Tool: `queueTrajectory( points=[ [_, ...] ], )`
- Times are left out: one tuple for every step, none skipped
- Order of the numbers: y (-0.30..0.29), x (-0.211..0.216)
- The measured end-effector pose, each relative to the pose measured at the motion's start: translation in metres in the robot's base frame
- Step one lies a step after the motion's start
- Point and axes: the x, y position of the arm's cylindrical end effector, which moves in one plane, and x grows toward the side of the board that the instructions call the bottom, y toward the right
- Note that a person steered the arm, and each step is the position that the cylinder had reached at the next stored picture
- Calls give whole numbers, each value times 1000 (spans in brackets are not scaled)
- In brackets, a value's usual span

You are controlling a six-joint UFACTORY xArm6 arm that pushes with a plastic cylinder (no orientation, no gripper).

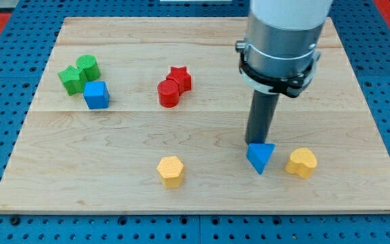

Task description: Separate the red star from the red circle

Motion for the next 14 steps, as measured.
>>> queueTrajectory(
  points=[
    [-18, -65],
    [-40, -129],
    [-106, -152],
    [-157, -168],
    [-175, -169],
    [-212, -183],
    [-236, -170],
    [-185, -153],
    [-133, -117],
    [-102, -85],
    [-97, -52],
    [-23, -21],
    [13, -1],
    [-59, -32]
  ],
)
